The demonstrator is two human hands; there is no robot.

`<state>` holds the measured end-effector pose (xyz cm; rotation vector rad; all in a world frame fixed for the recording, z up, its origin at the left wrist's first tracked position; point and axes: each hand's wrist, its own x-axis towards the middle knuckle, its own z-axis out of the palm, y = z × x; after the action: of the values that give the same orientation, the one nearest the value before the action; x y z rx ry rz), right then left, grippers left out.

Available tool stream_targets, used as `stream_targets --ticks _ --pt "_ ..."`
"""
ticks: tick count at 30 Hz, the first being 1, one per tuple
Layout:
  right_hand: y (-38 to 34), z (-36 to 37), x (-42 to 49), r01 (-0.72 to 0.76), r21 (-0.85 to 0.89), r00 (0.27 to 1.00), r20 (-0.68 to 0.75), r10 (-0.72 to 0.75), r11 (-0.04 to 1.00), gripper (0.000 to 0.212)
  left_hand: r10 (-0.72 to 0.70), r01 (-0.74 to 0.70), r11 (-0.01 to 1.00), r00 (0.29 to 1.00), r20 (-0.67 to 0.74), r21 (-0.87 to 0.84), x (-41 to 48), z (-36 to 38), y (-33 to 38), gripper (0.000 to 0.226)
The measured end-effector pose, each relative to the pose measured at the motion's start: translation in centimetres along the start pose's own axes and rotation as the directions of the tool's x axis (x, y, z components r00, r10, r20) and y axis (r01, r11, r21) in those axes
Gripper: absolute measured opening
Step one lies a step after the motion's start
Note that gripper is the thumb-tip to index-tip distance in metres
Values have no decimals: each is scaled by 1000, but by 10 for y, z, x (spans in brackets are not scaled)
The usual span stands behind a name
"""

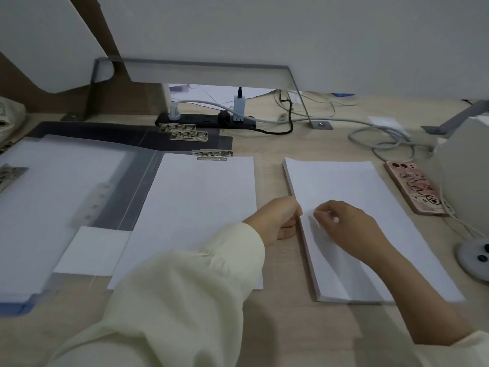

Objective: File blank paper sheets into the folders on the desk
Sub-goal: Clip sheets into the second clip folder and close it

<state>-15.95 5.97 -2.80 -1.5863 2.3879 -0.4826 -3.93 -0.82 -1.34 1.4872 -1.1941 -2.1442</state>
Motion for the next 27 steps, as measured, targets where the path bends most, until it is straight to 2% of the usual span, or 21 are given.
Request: stream_targets --ticks 3,6,9,13,27 --pt "-3 4 -1 -3 22 1000 -18 4 1000 43 41 -36 994 998 46 -106 0 -2 -8 16" --pt "-9 9 -4 -16 -22 998 -62 15 1000 52 109 -74 956 988 111 -283 -1 -6 -29 29" --pt "-12 13 -5 -14 -90 997 -82 7 996 51 177 -100 897 974 142 -430 -2 -10 -47 37" --pt "-12 14 -5 -17 -73 997 -83 11 997 46 259 -164 904 945 200 -394 -5 -12 -52 40" --pt "-11 7 -5 -28 0 999 -31 28 1000 39 277 -194 922 935 222 -334 -5 -14 -51 39"
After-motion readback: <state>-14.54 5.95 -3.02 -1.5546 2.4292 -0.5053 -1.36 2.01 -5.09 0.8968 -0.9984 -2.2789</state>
